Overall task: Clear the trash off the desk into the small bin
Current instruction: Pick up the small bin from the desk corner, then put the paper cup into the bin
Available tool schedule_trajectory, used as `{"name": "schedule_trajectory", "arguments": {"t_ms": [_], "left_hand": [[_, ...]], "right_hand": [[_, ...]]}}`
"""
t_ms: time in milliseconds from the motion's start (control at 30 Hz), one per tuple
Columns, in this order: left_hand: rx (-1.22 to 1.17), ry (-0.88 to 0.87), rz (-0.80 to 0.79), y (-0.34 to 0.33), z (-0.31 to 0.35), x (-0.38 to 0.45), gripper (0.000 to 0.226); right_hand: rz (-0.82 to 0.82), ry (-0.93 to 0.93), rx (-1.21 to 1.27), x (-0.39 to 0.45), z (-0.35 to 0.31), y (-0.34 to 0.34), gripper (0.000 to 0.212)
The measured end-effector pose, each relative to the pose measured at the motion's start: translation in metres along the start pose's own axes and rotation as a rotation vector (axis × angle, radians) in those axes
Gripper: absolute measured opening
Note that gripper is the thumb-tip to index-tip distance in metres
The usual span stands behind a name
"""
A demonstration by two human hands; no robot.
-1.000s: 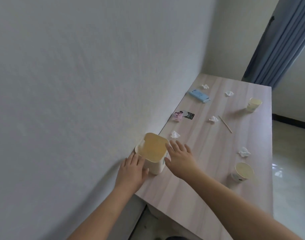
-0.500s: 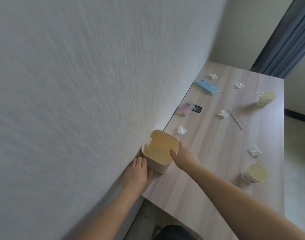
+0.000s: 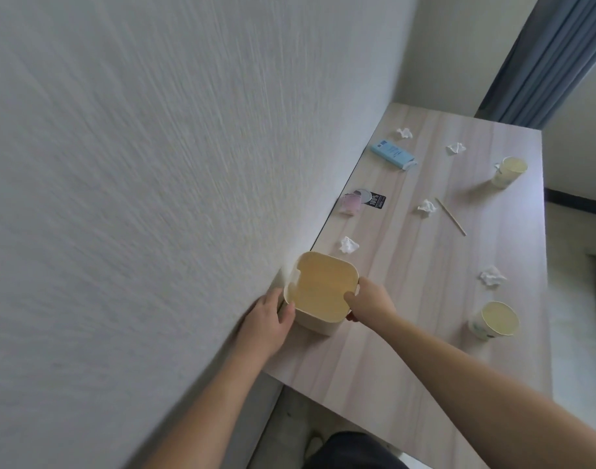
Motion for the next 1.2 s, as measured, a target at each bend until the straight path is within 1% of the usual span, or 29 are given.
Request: {"name": "schedule_trajectory", "arguments": {"t_ms": [67,133,200,267,367,433,533,633,700,767,833,900,933,967,1033,1100,1200], "left_hand": [[-0.064,-0.013,-0.065,-0.004,0.006,0.007,0.053],[-0.180,0.004,-0.125,-0.008,0.012,0.016,0.054],[-0.289,0.050,-0.179,-0.011,0.017,0.027,0.051],[-0.347,0.105,-0.229,-0.015,0.020,0.036,0.048],[-0.417,0.143,-0.339,-0.024,0.029,0.043,0.052],[-0.488,0.141,-0.387,-0.030,0.037,0.046,0.051],[-0.520,0.100,-0.422,-0.038,0.057,0.051,0.057],[-0.519,0.036,-0.473,-0.048,0.082,0.055,0.039],[-0.560,0.032,-0.477,-0.056,0.097,0.057,0.042],[-0.617,0.046,-0.441,-0.062,0.110,0.059,0.042],[-0.628,0.045,-0.413,-0.066,0.123,0.060,0.041],[-0.641,0.043,-0.414,-0.070,0.135,0.059,0.045],[-0.666,0.047,-0.421,-0.072,0.139,0.058,0.046],[-0.704,0.060,-0.429,-0.076,0.143,0.057,0.044],[-0.780,0.102,-0.428,-0.079,0.148,0.054,0.031],[-0.836,0.149,-0.401,-0.085,0.153,0.049,0.020],[-0.870,0.184,-0.336,-0.092,0.160,0.038,0.018]], "right_hand": [[0.011,0.011,-0.017,-0.005,0.007,0.005,0.020],[0.017,0.012,-0.037,-0.010,0.014,0.010,0.022],[0.016,0.006,-0.044,-0.015,0.022,0.015,0.027],[0.008,-0.003,-0.025,-0.020,0.029,0.019,0.032],[0.017,-0.019,-0.030,-0.030,0.041,0.028,0.034],[0.034,-0.029,-0.055,-0.038,0.050,0.036,0.034],[0.067,-0.048,-0.055,-0.049,0.065,0.047,0.037],[0.109,-0.058,-0.009,-0.058,0.082,0.061,0.039],[0.169,-0.064,0.006,-0.066,0.094,0.075,0.041],[0.244,-0.089,0.051,-0.073,0.110,0.093,0.049],[0.340,-0.135,0.105,-0.079,0.133,0.113,0.048],[0.490,-0.210,-0.026,-0.084,0.157,0.136,0.044],[0.543,-0.249,-0.116,-0.084,0.169,0.146,0.046],[0.557,-0.277,-0.173,-0.082,0.179,0.154,0.050],[0.510,-0.310,-0.208,-0.076,0.197,0.162,0.061],[0.438,-0.302,-0.226,-0.067,0.211,0.167,0.071],[0.320,-0.236,-0.265,-0.053,0.222,0.169,0.082]]}}
Point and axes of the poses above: each hand's wrist, its own x-axis towards the middle knuckle, its own y-axis out of the back of the hand, z = x × y, the point moved 4 cm from there along x, towards the middle knuckle, and after that the axes turned 15 degrees about -z, right-handed, at the moved point
